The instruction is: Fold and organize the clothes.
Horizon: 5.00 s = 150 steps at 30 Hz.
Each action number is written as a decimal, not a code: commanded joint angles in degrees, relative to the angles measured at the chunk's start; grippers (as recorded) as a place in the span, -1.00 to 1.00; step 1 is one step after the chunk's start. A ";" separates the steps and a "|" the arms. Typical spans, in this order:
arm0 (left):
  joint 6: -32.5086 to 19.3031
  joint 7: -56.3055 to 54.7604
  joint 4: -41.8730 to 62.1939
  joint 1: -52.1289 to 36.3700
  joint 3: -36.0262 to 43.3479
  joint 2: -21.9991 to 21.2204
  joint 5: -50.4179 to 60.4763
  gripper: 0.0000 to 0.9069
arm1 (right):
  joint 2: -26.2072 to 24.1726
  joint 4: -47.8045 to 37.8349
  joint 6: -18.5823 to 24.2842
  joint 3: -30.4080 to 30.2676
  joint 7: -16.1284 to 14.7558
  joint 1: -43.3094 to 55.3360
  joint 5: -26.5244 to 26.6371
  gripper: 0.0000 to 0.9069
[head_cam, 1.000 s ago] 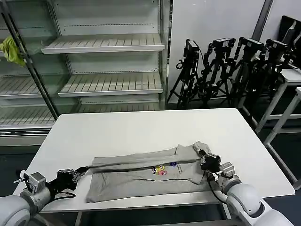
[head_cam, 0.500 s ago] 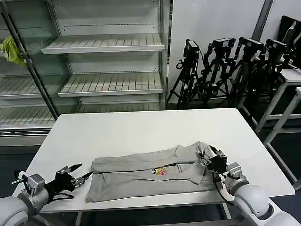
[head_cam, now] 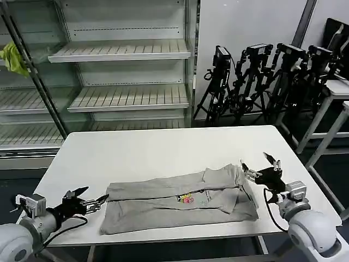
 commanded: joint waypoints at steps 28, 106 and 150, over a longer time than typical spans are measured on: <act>4.53 1.18 5.31 -13.93 12.24 -5.39 -4.40 1.00 | 5.31 5.27 -0.54 2.43 1.08 -4.09 -2.20 1.00; 2.33 3.64 4.16 -8.08 6.80 -2.56 4.35 -0.89 | 8.41 4.75 1.19 0.09 0.56 -5.59 -5.48 1.00; 5.32 2.25 -7.88 -7.69 -2.22 11.81 -3.43 -0.89 | 3.11 3.68 2.64 1.01 1.06 -3.23 -1.39 1.00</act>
